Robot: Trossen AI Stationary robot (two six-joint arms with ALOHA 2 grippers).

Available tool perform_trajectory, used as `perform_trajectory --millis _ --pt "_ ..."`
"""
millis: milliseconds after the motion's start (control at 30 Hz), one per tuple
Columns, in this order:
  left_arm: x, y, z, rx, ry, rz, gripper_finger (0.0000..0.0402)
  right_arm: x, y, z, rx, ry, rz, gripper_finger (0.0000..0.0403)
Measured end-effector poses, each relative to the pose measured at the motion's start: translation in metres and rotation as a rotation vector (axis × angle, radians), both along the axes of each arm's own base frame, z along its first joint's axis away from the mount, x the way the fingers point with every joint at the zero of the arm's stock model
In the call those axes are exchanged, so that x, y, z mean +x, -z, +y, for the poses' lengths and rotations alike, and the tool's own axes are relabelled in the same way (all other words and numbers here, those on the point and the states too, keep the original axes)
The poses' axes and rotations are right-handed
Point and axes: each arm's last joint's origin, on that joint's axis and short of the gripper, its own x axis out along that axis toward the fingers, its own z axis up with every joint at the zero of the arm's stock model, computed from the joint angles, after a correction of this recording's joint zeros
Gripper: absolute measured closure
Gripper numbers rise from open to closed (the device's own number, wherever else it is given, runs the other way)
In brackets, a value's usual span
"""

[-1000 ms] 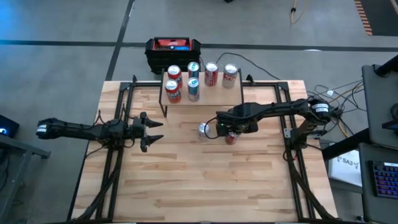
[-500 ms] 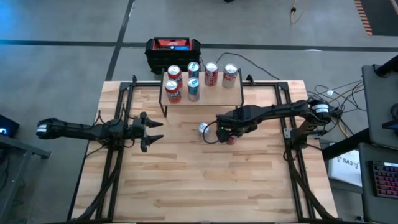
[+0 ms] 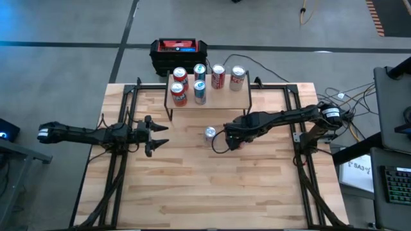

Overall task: Place canned beverage on shelf
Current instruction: Put the red and white soda can on the shelf aligned with the other red and white soda can

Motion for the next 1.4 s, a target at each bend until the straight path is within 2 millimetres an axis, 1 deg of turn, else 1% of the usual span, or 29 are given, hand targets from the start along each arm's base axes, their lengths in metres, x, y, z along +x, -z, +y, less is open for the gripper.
perform_trajectory --millis 133,233,333,500,667,767,933,1100,1233,1300,1400 --pt "0.000 0.000 0.000 0.000 0.000 0.000 0.0127 0.000 0.000 0.007 -0.079 -0.054 0.003 0.0018" --pt "0.000 0.000 0.000 0.000 0.000 0.000 0.0127 0.000 0.000 0.013 -0.104 -0.085 0.003 0.0018" --pt "0.000 0.000 0.000 0.000 0.000 0.000 0.0127 0.000 0.000 0.017 -0.104 -0.103 0.003 0.0018" --pt "0.000 0.000 0.000 0.000 0.000 0.000 0.0127 0.000 0.000 0.021 -0.065 -0.109 -0.004 0.0005" --pt "0.000 0.000 0.000 0.000 0.000 0.000 0.0127 0.004 -0.001 0.025 -0.056 -0.135 -0.042 0.0003" --pt "0.000 0.000 0.000 0.000 0.000 0.000 0.0127 0.006 -0.001 0.025 -0.060 -0.169 -0.060 0.0003" --pt "0.000 0.000 0.000 0.000 0.000 0.000 0.0127 0.007 -0.001 0.024 -0.074 -0.164 -0.074 0.0003" --pt "0.000 0.000 0.000 0.000 0.000 0.000 0.0127 0.008 -0.002 0.022 -0.146 -0.119 -0.084 0.0003" --pt "0.000 0.000 0.000 0.000 0.000 0.000 0.0127 0.007 -0.001 0.022 -0.164 -0.105 -0.084 0.0003" --pt "0.000 0.000 0.000 0.000 0.000 0.000 0.0127 0.006 0.002 0.021 -0.165 -0.091 -0.079 0.0008" --pt "0.000 0.000 0.000 0.000 0.000 0.000 0.0127 0.006 0.007 0.021 -0.169 -0.089 -0.083 0.0028"
